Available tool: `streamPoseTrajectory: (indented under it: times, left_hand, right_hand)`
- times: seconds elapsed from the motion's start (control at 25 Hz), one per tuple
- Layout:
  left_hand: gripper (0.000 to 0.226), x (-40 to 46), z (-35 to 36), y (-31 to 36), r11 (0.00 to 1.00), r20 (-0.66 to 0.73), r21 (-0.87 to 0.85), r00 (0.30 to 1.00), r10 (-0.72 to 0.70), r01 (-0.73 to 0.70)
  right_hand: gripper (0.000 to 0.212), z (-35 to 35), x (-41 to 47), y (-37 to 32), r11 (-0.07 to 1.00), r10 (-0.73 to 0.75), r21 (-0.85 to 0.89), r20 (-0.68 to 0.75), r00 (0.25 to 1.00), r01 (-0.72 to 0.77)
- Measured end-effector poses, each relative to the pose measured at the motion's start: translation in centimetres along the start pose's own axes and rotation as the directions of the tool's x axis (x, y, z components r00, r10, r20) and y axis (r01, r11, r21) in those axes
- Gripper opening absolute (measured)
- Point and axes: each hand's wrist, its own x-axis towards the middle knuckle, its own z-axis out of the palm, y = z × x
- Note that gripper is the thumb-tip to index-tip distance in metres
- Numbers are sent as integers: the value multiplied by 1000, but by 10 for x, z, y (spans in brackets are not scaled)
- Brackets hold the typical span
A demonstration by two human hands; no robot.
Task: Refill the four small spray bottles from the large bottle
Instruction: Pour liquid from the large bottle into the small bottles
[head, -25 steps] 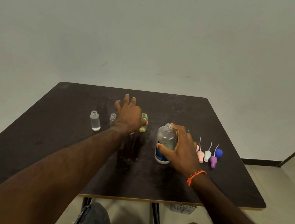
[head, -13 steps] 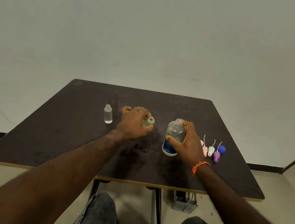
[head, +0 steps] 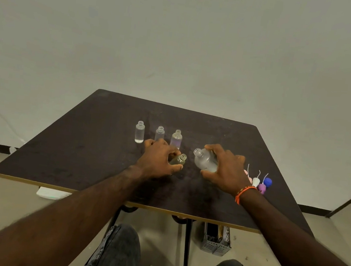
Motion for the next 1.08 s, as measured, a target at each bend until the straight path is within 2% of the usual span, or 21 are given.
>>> streamPoseTrajectory:
  times: [0.12, 0.32, 1.08]
  left_hand:
    - [45, -2, 0, -2, 1000, -22, -9, 999, 24, -24]
    - [44, -4, 5, -3, 997, -35, -61, 999, 40, -42]
    - [49, 2, 7, 5, 998, -2, -31, 999, 47, -47]
  right_hand:
    - [74, -1, 5, -1, 989, -50, -135, 47, 998, 56]
    - [79, 0, 11, -1, 955, -53, -287, 88, 995, 76]
    - [81, -13, 15, -3, 907, -110, -393, 122, 986, 150]
